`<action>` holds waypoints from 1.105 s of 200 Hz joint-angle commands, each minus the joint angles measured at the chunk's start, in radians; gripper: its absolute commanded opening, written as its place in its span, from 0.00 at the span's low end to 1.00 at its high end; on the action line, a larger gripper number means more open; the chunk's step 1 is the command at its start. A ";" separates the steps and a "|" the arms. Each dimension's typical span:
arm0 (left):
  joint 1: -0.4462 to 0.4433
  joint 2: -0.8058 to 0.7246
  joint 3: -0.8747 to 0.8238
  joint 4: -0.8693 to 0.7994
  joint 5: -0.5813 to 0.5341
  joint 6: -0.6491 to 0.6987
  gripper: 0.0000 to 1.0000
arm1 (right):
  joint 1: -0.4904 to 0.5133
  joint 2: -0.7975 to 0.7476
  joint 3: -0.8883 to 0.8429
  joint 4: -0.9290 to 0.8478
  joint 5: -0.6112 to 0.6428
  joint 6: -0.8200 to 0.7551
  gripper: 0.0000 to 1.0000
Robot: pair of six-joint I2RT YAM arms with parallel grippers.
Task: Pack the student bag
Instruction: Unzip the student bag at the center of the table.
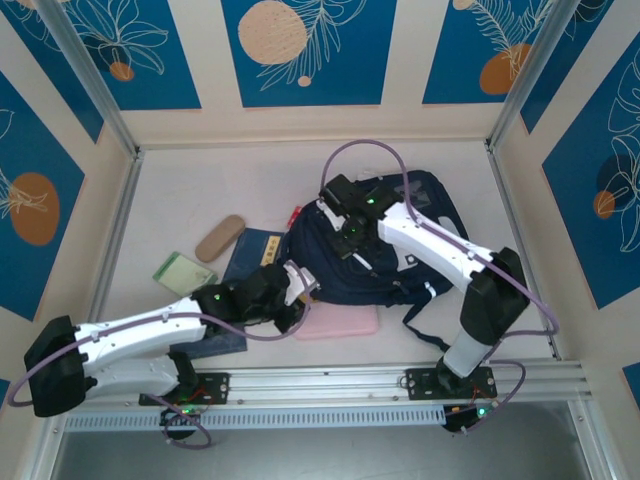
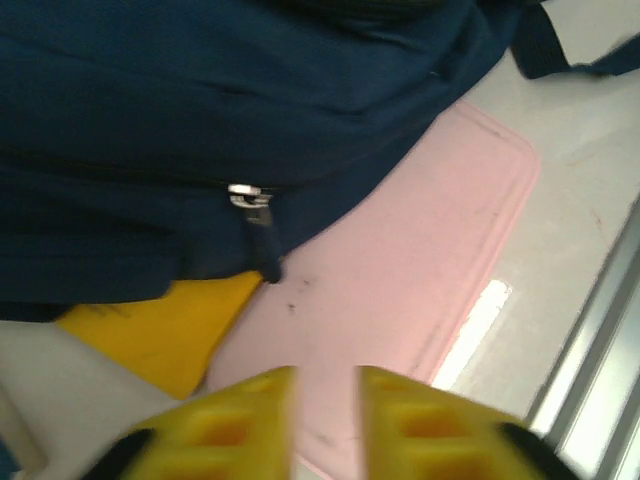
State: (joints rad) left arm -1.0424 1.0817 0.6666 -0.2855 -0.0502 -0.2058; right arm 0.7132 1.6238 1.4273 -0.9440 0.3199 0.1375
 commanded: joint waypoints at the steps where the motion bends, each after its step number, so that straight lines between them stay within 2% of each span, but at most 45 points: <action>1: 0.009 -0.089 -0.078 0.042 -0.100 0.016 0.62 | -0.038 -0.139 -0.057 0.071 -0.116 0.044 0.00; 15: 0.009 -0.090 -0.104 0.091 -0.095 0.019 0.70 | -0.060 -0.162 -0.067 0.068 -0.163 0.091 0.00; 34: 0.009 -0.053 -0.117 0.157 -0.053 0.011 0.73 | -0.094 -0.183 -0.074 0.075 -0.235 0.173 0.00; 75: 0.007 0.037 -0.113 0.288 -0.056 0.019 0.72 | -0.167 -0.206 -0.077 0.106 -0.393 0.329 0.00; 125: 0.000 0.162 -0.065 0.404 -0.023 0.027 0.65 | -0.217 -0.221 -0.104 0.113 -0.468 0.446 0.00; 138: -0.010 0.190 -0.046 0.409 -0.049 0.020 0.65 | -0.226 -0.224 -0.114 0.125 -0.492 0.469 0.00; 174: -0.013 0.221 -0.012 0.407 -0.213 -0.006 0.67 | -0.231 -0.238 -0.125 0.134 -0.542 0.496 0.00; 196: -0.013 0.253 0.008 0.401 -0.242 0.006 0.63 | -0.233 -0.259 -0.142 0.146 -0.562 0.506 0.00; 221: -0.013 0.281 0.021 0.417 -0.221 0.008 0.48 | -0.233 -0.266 -0.161 0.148 -0.585 0.502 0.00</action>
State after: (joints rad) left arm -1.0512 1.3384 0.6460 0.0746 -0.2432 -0.2024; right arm 0.4755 1.4151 1.2793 -0.8185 -0.1474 0.6033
